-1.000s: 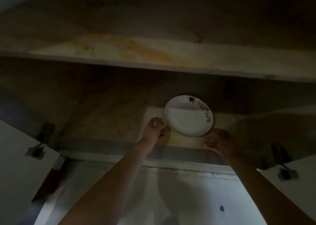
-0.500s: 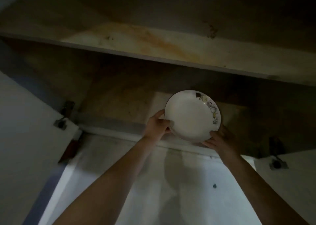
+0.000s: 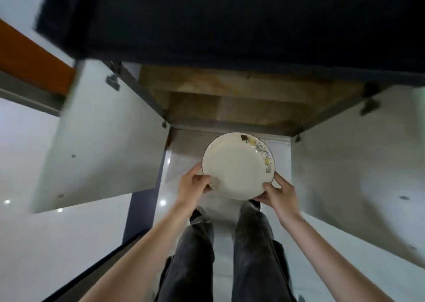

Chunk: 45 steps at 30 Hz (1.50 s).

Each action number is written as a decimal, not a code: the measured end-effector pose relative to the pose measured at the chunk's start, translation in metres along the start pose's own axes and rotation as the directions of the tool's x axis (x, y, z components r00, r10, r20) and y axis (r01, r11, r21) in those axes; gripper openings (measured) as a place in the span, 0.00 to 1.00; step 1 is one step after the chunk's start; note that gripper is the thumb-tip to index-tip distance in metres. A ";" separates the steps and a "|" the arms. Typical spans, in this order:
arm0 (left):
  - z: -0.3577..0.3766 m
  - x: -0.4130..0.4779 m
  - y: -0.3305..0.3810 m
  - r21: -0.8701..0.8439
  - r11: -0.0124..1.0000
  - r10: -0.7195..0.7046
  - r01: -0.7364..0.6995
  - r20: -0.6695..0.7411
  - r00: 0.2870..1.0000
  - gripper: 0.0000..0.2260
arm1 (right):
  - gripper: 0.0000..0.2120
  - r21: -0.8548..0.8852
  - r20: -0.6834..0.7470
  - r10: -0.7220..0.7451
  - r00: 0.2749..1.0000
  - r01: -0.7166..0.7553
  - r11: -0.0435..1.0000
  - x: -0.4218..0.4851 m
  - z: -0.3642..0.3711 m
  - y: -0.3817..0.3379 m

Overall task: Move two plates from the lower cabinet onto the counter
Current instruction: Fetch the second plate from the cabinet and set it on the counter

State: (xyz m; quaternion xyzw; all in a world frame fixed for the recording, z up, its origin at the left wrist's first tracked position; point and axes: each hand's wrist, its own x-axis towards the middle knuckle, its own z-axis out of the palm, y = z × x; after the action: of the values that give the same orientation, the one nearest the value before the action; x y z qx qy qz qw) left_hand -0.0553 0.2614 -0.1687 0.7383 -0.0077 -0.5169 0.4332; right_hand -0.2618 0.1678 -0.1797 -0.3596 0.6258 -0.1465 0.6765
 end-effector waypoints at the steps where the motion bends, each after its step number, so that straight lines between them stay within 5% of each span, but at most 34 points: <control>1: -0.004 -0.037 0.018 -0.010 1.000 0.009 -0.009 -0.010 1.000 0.23 | 0.25 -0.005 0.007 -0.012 1.000 0.012 1.000 -0.036 -0.003 -0.022; 6: -0.031 -0.181 0.093 0.022 0.986 0.164 -0.166 0.058 0.985 0.23 | 0.25 0.026 -0.002 -0.111 0.994 0.111 0.994 -0.183 -0.018 -0.104; 15: -0.062 -0.232 0.133 0.149 0.848 0.451 -0.509 0.305 0.839 0.21 | 0.24 0.288 -0.248 -0.214 0.945 0.283 0.915 -0.291 0.001 -0.103; 23: -0.042 -0.245 0.080 0.357 0.814 0.159 -0.459 0.622 0.766 0.22 | 0.19 0.516 -0.497 0.012 0.868 0.284 0.808 -0.375 -0.004 0.012; 34: 0.130 -0.326 0.011 0.436 0.672 -0.183 -0.599 0.881 0.436 0.18 | 0.27 0.693 -0.700 0.369 0.611 0.460 0.555 -0.444 -0.093 0.123; 45: 0.346 -0.416 -0.070 0.484 0.622 -0.256 -0.616 0.869 0.424 0.18 | 0.28 0.679 -0.729 0.385 0.566 0.530 0.508 -0.460 -0.311 0.158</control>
State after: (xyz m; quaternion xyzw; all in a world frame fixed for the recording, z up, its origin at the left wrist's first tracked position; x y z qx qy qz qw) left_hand -0.5459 0.2780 0.0696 0.4510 -0.5380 -0.7087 0.0691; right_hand -0.6780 0.4823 0.0686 0.1068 0.6828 -0.6167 0.3771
